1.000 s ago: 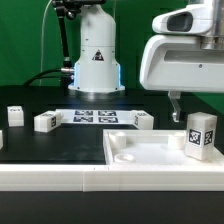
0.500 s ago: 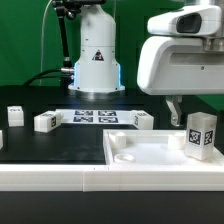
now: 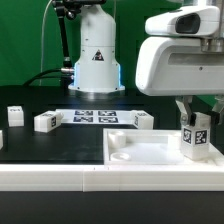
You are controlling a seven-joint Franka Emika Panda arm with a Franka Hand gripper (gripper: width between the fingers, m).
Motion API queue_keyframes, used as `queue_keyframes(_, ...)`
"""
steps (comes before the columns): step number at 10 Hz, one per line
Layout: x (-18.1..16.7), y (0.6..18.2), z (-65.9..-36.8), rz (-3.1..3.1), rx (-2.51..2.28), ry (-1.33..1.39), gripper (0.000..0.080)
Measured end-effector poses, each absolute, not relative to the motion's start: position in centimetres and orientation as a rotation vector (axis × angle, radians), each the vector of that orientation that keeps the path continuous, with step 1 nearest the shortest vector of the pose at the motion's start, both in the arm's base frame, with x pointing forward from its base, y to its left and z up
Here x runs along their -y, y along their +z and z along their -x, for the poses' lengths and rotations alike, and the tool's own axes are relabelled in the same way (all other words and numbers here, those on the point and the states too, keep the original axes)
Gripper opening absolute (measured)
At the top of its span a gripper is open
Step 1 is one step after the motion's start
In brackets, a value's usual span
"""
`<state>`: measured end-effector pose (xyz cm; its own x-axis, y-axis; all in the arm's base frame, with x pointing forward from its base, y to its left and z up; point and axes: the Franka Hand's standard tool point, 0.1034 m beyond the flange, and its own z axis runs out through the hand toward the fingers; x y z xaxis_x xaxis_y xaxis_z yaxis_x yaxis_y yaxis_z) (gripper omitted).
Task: Assemble one leg
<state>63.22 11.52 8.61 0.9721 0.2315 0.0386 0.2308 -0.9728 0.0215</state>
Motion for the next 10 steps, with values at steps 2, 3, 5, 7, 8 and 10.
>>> queue_keyframes(2,-11.5,8.62,-63.23,-3.113,-0.299,0.065,0.0289)
queue_keyframes(3,-11.44,8.61,-63.24,-3.127,-0.195,0.064,0.0289)
queue_keyframes(5,-11.56,8.57,-63.18,-3.143,0.12,0.063,0.0289)
queue_keyframes(7,-11.63,8.52,-63.24,-3.125,0.467,0.079,0.029)
queue_keyframes(8,-11.57,8.51,-63.21,-3.101,0.616,0.078,0.029)
queue_keyframes(10,-11.41,8.49,-63.17,-3.019,0.956,0.085,0.029)
